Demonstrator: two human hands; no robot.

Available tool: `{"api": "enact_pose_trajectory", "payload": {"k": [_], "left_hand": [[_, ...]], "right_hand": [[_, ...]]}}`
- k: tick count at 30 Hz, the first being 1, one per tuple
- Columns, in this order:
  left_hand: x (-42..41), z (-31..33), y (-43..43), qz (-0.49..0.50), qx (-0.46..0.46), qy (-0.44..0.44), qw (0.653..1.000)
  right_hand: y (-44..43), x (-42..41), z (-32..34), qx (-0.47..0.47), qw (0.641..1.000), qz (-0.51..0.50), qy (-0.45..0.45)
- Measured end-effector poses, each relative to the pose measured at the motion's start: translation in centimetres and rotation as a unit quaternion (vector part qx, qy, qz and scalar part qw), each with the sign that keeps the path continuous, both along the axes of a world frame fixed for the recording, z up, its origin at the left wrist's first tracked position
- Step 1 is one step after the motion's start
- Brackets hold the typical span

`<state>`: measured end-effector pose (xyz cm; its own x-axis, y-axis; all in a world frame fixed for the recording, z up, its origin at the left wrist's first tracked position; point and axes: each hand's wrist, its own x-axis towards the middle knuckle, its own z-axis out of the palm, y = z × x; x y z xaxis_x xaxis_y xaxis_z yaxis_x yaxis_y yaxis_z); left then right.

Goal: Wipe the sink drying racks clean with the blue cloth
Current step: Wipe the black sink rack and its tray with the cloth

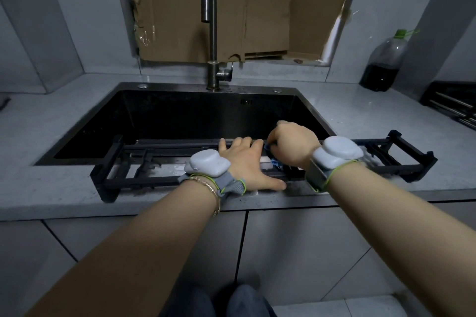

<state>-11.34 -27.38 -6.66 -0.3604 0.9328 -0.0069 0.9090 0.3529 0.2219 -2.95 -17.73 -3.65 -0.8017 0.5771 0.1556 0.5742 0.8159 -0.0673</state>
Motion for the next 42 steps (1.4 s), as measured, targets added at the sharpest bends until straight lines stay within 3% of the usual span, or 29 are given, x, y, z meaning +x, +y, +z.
{"api": "enact_pose_trajectory", "payload": {"k": [6, 9, 12, 16, 21, 26, 29, 33, 42], "left_hand": [[0.0, 0.0, 0.1, 0.008, 0.008, 0.002, 1.0], [-0.1, -0.1, 0.1, 0.007, 0.006, -0.001, 1.0], [0.0, 0.0, 0.2, 0.007, 0.012, 0.003, 1.0], [0.0, 0.0, 0.1, 0.002, 0.012, 0.006, 1.0], [-0.2, 0.0, 0.2, 0.003, 0.013, 0.005, 1.0], [-0.2, -0.2, 0.2, 0.004, 0.025, 0.004, 1.0], [-0.2, -0.3, 0.2, 0.0, 0.023, 0.007, 1.0], [-0.4, -0.3, 0.3, -0.006, 0.018, 0.008, 1.0], [-0.4, -0.2, 0.2, -0.002, 0.02, 0.006, 1.0]], "right_hand": [[0.9, 1.1, 1.0, -0.129, 0.991, 0.009, 0.018], [1.1, 2.0, 2.1, -0.158, 0.984, 0.02, 0.074], [0.3, 2.7, 1.4, -0.127, 0.99, 0.052, 0.026], [0.0, 1.7, 0.6, -0.028, 1.0, 0.008, 0.004], [-0.1, 0.7, 0.3, -0.055, 0.998, -0.029, 0.013], [-0.4, 1.2, 1.8, -0.081, 0.995, -0.005, -0.064], [-0.7, 0.5, 2.3, -0.046, 0.994, -0.001, -0.098], [-0.6, 0.1, 1.7, -0.024, 0.998, -0.008, -0.061], [-0.3, 0.2, 1.4, -0.076, 0.996, -0.004, -0.053]]}}
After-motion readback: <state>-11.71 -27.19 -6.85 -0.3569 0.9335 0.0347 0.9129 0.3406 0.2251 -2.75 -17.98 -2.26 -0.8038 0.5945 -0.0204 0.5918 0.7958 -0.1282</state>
